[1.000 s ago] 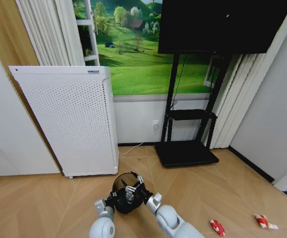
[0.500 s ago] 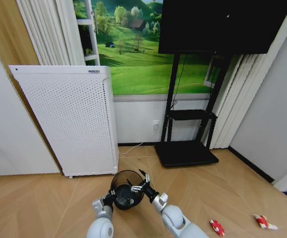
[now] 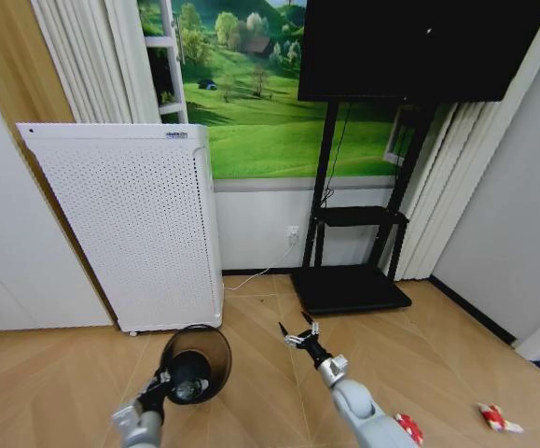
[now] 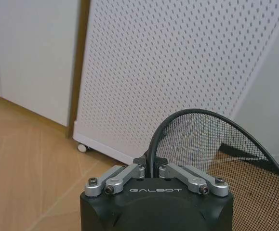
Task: Pick up the trash bin and place the garbage on the floor into it.
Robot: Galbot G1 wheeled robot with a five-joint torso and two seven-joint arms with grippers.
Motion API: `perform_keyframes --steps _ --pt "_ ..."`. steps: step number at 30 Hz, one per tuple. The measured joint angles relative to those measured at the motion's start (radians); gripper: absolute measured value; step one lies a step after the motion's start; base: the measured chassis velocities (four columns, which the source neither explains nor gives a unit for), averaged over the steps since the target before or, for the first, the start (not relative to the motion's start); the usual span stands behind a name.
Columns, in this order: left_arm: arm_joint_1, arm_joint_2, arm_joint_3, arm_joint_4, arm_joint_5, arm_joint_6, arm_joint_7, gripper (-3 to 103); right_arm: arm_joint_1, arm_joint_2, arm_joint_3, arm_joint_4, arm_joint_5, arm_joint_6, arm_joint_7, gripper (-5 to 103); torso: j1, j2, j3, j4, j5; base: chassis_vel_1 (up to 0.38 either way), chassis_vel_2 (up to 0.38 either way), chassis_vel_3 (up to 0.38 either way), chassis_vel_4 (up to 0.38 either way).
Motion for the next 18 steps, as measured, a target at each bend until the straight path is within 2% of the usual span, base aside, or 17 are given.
perform_keyframes --steps 2,8,13,18 --pt "0.062 0.004 -0.067 -0.091 -0.031 -0.009 0.011 7 -0.031 0.006 0.046 -0.061 0.006 0.028 -0.006 100 0.0 0.0 0.0 0.0 0.0002 0.0 0.0 0.0 0.0" --pt "0.099 0.008 -0.144 -0.155 -0.054 -0.025 0.032 7 -0.12 0.015 0.138 -0.098 -0.011 0.079 -0.02 100 0.0 0.0 0.0 -0.0004 0.0002 0.0 0.0 0.0 0.0" --pt "0.092 0.007 -0.154 -0.158 -0.072 -0.024 0.031 7 -0.158 0.004 0.183 -0.103 -0.048 0.112 -0.04 100 0.0 0.0 0.0 -0.0002 0.0 0.0 0.0 0.0 0.0" --pt "0.075 -0.007 -0.142 -0.152 -0.067 -0.021 0.027 7 -0.166 -0.012 0.207 -0.089 -0.024 0.104 -0.051 100 0.0 0.0 0.0 -0.0002 -0.0001 0.0 0.0 0.0 0.0"
